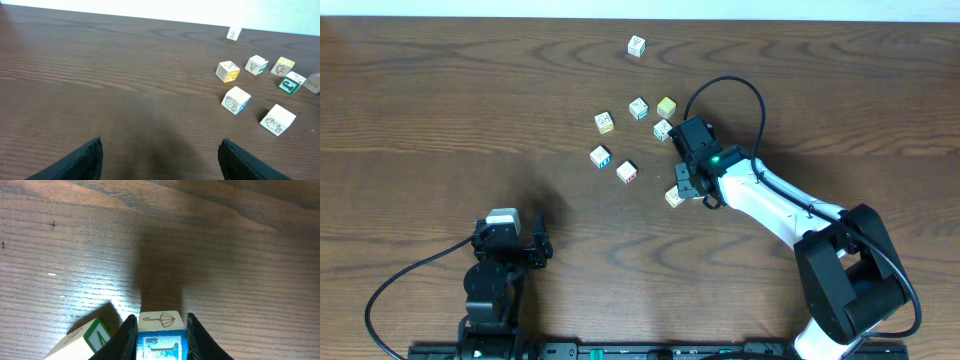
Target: Lift 4 blocks
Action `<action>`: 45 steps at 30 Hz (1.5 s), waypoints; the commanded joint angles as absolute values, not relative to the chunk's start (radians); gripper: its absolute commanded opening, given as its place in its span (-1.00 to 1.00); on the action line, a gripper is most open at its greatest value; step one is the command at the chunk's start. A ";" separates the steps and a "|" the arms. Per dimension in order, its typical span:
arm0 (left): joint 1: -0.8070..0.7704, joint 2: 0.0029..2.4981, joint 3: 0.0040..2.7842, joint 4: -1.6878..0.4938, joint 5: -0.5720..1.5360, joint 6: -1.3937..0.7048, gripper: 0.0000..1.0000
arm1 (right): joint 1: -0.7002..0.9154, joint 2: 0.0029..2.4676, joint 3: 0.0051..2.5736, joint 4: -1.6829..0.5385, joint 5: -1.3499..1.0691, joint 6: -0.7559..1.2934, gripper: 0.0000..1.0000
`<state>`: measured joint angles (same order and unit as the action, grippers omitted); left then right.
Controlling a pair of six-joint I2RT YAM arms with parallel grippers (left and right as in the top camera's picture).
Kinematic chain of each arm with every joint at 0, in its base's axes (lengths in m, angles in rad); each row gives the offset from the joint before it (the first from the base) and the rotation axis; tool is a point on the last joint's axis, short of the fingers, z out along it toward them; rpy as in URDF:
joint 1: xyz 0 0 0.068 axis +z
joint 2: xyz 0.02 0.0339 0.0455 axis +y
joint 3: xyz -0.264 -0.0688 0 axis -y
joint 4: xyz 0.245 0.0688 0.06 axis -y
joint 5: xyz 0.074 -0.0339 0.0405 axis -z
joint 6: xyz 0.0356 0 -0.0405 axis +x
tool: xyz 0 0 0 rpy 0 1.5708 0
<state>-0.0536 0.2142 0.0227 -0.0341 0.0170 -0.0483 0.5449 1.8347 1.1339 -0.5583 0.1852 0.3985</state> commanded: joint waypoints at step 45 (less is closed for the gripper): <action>-0.056 0.215 0.004 -0.070 0.004 -0.039 0.49 | 0.598 1.818 1.150 -0.566 0.100 0.520 -0.49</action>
